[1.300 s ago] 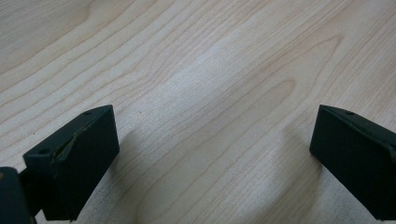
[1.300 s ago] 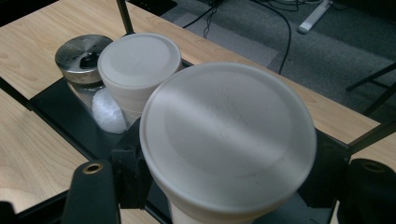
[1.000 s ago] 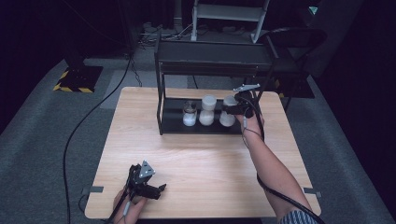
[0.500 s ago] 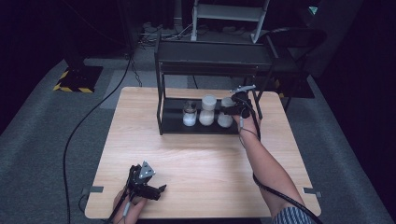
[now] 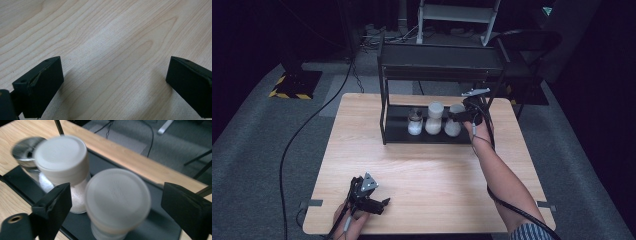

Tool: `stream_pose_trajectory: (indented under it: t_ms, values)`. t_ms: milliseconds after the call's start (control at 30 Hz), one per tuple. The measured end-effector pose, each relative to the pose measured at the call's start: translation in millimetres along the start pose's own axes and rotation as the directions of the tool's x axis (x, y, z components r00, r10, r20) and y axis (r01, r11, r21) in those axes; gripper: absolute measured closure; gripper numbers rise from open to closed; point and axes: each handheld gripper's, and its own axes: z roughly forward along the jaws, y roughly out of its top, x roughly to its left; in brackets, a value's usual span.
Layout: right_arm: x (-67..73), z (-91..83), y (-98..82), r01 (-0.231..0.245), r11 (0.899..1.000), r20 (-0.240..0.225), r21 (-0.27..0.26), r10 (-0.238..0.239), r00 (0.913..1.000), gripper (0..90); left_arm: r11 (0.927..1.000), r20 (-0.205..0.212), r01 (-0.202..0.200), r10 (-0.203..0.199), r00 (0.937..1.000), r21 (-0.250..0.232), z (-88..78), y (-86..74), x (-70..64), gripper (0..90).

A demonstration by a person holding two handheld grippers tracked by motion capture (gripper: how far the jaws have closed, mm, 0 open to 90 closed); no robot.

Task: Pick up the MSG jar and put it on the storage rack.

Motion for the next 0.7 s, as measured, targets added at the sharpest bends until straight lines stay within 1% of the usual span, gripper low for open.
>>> stream_pose_trajectory:
  t_ms: [67,200,367,567,700]
  values:
    - [1.8,-11.5,-1.3,0.012,1.0,-0.003,-0.023,-0.012,0.9999,7.0,1.0,0.0,-0.001,0.001,1.0,0.001,0.0,0.1,0.1,1.2]
    - [5.5,-34.6,-7.3,0.053,0.997,-0.011,-0.063,-0.054,0.9985,3.6,1.0,0.0,0.001,-0.001,1.0,0.001,0.0,0.2,0.1,1.2]
    - [6.2,-63.3,-21.0,0.063,0.992,-0.032,-0.108,-0.067,0.9972,1.1,1.0,0.0,0.002,-0.002,1.0,0.0,0.2,0.3,0.1,1.2]
    - [3.6,-91.9,-41.3,0.077,0.988,-0.048,-0.136,-0.084,0.9953,0.9,1.0,0.0,0.002,-0.002,1.0,0.001,0.2,0.4,0.1,1.2]
    - [4.5,-104.5,-54.3,0.112,0.985,-0.051,-0.133,-0.12,0.9915,0.9,1.0,-0.001,0.0,0.0,1.0,0.001,0.3,0.5,0.2,1.2]
